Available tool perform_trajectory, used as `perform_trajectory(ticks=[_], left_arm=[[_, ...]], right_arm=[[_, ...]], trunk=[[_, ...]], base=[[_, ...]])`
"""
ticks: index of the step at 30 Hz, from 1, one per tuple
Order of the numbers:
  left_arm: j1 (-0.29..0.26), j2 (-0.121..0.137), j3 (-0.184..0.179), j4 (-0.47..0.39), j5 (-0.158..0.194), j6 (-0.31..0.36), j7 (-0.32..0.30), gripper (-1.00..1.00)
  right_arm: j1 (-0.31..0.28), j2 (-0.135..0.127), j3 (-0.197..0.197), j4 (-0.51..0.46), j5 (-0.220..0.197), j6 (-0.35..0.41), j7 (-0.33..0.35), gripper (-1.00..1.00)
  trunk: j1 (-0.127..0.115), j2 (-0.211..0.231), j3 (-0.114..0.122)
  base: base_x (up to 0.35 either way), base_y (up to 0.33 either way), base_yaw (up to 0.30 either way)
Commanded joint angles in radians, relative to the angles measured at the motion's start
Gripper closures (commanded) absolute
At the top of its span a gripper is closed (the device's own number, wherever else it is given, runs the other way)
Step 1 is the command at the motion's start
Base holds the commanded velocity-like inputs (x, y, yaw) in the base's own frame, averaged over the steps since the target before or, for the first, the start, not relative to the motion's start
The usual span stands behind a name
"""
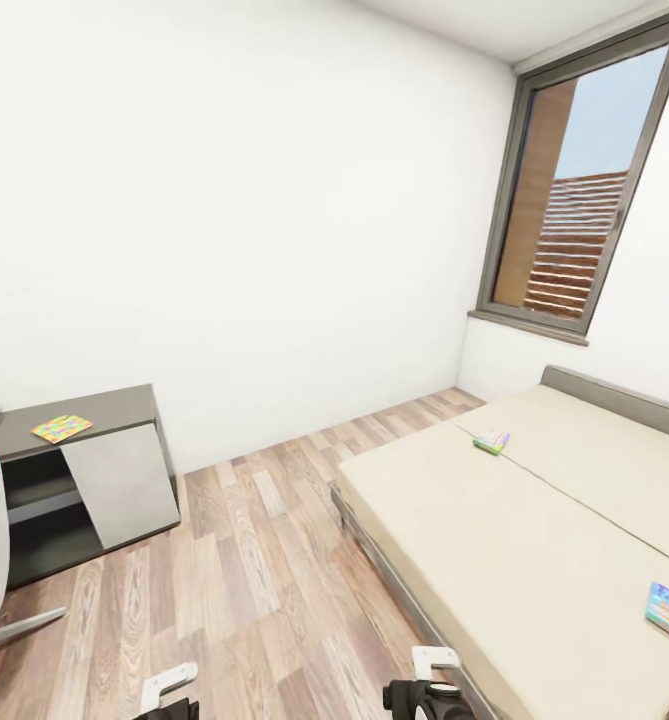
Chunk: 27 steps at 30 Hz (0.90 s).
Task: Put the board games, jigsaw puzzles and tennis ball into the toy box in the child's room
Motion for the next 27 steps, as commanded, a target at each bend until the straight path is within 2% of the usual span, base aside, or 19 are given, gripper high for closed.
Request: perform_trajectory(ticks=[1,12,27], left_arm=[[0.0,0.0,-0.002,-0.002,0.01,0.005,0.004,-1.0],[0.0,0.0,-0.002,-0.002,0.011,0.005,0.004,-1.0],[0.0,0.0,-0.002,-0.002,0.011,0.005,0.004,-1.0]], right_arm=[[0.0,0.0,0.001,-0.001,-0.001,0.006,-0.004,-1.0],[0.0,0.0,0.001,0.0,0.0,0.006,-0.003,-1.0],[0.0,0.0,0.001,0.001,0.006,0.006,-0.002,-1.0]], trunk=[[0.0,-0.001,-0.001],[0.0,-0.001,-0.017],[0.0,-0.001,-0.041]], base=[[0.0,-0.118,0.041],[0.0,-0.17,0.063],[0.0,-0.016,0.027]])
